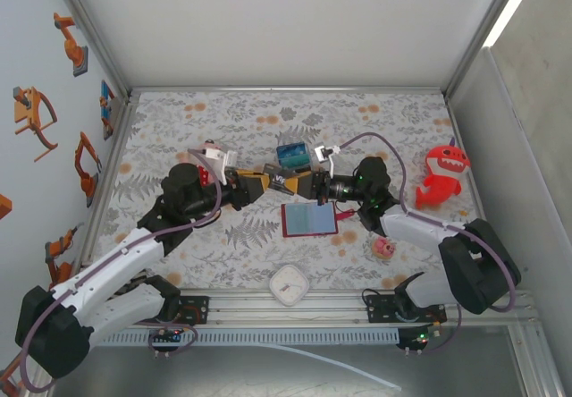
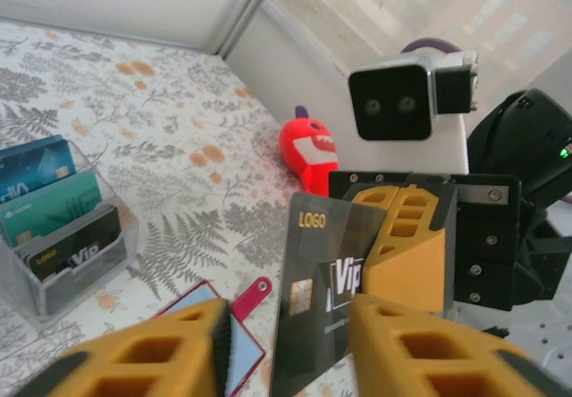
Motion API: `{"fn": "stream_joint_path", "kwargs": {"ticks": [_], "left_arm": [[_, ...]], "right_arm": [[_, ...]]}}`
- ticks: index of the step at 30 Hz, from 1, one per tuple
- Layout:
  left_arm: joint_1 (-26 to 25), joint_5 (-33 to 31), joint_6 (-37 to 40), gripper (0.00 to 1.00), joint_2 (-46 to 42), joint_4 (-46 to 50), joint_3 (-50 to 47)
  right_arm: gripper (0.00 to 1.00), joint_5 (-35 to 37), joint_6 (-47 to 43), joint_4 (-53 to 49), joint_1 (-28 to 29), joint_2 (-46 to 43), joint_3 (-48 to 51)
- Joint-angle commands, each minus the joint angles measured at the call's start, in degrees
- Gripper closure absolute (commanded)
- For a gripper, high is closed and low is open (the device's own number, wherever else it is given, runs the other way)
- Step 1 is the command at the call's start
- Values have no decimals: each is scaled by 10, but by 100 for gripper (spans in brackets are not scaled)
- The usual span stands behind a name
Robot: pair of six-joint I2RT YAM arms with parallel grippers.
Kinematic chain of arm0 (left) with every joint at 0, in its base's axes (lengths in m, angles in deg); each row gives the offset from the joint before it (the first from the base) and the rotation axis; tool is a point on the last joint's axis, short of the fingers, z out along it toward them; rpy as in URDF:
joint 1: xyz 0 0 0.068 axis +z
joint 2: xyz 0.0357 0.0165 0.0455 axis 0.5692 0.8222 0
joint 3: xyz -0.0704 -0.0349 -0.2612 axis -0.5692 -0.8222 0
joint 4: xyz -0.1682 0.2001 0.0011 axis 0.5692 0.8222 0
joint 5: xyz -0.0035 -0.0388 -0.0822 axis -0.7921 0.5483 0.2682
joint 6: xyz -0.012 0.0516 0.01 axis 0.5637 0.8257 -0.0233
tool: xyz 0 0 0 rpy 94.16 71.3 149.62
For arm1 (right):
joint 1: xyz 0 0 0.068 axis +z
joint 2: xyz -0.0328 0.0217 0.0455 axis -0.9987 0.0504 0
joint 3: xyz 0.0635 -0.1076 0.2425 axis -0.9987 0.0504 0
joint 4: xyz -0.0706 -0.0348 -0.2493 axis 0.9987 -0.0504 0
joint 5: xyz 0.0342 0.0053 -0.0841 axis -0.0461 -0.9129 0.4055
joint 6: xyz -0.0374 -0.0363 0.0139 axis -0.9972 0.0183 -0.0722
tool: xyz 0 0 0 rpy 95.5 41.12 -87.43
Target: Take the credit cards out of the card holder
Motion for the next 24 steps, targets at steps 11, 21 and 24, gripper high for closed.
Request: {"fn": "stream_joint_path", "kwargs": {"ticks": [11, 21, 24], "left_arm": [[-1, -2, 321, 35, 54, 406, 261], [0, 39, 460, 39, 182, 540, 404], [-1, 64, 495, 39, 216, 570, 439]], "right_arm": [[100, -26, -80, -120, 0, -25, -37], [100, -8, -232, -408, 1, -89, -96], [100, -2, -271, -472, 1, -107, -111]]}}
